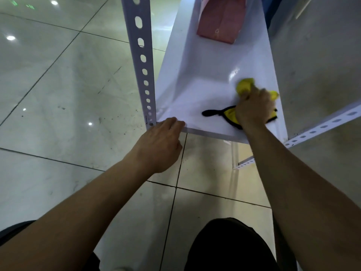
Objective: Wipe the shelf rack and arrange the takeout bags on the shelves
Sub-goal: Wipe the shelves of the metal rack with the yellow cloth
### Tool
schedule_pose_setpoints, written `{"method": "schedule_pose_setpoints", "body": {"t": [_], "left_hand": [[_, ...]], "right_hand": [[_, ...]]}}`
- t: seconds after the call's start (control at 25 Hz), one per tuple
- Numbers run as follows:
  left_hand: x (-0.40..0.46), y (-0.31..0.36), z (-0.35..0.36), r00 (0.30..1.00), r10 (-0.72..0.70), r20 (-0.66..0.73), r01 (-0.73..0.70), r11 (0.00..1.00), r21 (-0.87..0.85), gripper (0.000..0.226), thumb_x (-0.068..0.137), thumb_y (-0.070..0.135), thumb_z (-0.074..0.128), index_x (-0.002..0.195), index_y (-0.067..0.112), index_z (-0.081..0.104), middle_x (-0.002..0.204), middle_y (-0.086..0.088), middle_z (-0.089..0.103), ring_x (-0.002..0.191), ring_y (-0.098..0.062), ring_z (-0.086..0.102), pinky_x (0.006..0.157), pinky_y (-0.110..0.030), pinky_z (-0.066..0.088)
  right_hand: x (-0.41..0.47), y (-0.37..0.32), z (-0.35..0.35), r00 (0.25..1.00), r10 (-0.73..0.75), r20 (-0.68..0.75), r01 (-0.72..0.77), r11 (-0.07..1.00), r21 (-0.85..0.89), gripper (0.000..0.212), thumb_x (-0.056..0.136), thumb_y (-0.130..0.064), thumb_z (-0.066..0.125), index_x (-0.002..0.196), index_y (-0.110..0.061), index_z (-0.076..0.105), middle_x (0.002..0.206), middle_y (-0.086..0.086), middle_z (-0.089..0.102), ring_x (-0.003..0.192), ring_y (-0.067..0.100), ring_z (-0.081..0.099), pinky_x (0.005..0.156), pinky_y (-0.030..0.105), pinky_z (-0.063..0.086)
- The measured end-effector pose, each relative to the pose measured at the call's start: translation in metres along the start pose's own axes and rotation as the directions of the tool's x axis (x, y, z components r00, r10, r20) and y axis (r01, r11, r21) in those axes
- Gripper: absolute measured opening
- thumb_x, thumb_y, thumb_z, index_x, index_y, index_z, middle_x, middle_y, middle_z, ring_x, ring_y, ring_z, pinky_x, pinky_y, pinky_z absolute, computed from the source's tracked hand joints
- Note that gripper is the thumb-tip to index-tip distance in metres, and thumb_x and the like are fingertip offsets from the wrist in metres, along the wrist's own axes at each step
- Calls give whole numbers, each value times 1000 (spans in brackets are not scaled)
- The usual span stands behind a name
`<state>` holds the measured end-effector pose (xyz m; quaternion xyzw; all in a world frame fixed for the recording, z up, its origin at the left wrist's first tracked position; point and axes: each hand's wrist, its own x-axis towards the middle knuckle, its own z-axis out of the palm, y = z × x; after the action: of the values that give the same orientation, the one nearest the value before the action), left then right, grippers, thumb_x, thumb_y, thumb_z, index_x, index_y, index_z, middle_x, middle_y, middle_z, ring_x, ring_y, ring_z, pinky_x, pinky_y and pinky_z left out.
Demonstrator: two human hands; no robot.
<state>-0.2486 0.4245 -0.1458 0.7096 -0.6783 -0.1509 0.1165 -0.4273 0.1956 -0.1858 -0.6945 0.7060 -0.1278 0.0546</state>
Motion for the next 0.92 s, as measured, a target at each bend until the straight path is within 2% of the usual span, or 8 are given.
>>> {"method": "schedule_pose_setpoints", "body": {"t": [0.08,0.2,0.32,0.4,0.56,0.72,0.8,0.92], "left_hand": [[7,-1,-3,998,-47,-41,47,999,-3,40,95,12,46,134,6,46,127,-14,54,112,-34,55,91,-47,46],[16,2,-2,993,-101,-66,99,995,-30,26,96,9,43,119,0,48,107,-20,54,94,-41,55,75,-47,45],[20,2,2,990,-112,-82,109,993,-38,26,97,12,45,121,1,47,104,-19,54,86,-40,56,68,-43,44],[21,3,2,990,-110,-86,110,994,-10,24,95,13,48,117,2,50,105,-20,53,85,-40,56,66,-41,43],[22,9,2,992,-106,-62,105,994,-10,25,96,16,47,118,5,51,108,-18,54,88,-37,57,75,-49,52],[22,6,0,997,-74,-25,74,997,-4,28,97,15,46,121,5,53,115,-17,54,100,-37,56,83,-53,51],[23,5,-1,997,-77,-22,76,997,-11,27,97,15,46,121,5,54,114,-16,54,100,-35,57,82,-53,51],[26,4,0,994,-88,-71,87,996,-18,23,95,13,45,114,3,53,105,-18,55,92,-38,56,70,-47,47]], "right_hand": [[-22,-42,10,970,-241,29,242,970,-38,50,105,-35,34,152,-20,39,154,14,40,141,35,35,116,43,24],[-58,-103,23,745,-653,137,658,753,13,50,105,-40,33,154,-32,35,154,6,42,142,27,35,116,37,23],[-64,-109,24,595,-779,197,761,625,175,48,107,-41,37,153,-30,38,160,8,36,148,26,29,121,38,17],[-48,-76,20,689,-706,160,685,708,171,48,107,-41,37,153,-28,39,160,9,35,148,27,30,120,37,16],[-1,33,-3,941,-337,23,336,941,28,49,107,-41,37,151,-22,43,156,16,39,139,37,39,114,43,28],[7,61,-11,998,62,-19,-61,997,53,48,106,-37,32,149,-19,42,158,19,33,148,35,24,123,50,9],[-7,28,-5,999,-8,-31,8,1000,6,50,105,-36,31,150,-17,40,153,20,38,145,36,30,121,48,14],[-36,-34,10,898,-439,25,438,899,15,51,105,-39,33,153,-22,38,153,14,42,142,33,35,117,41,21]]}}
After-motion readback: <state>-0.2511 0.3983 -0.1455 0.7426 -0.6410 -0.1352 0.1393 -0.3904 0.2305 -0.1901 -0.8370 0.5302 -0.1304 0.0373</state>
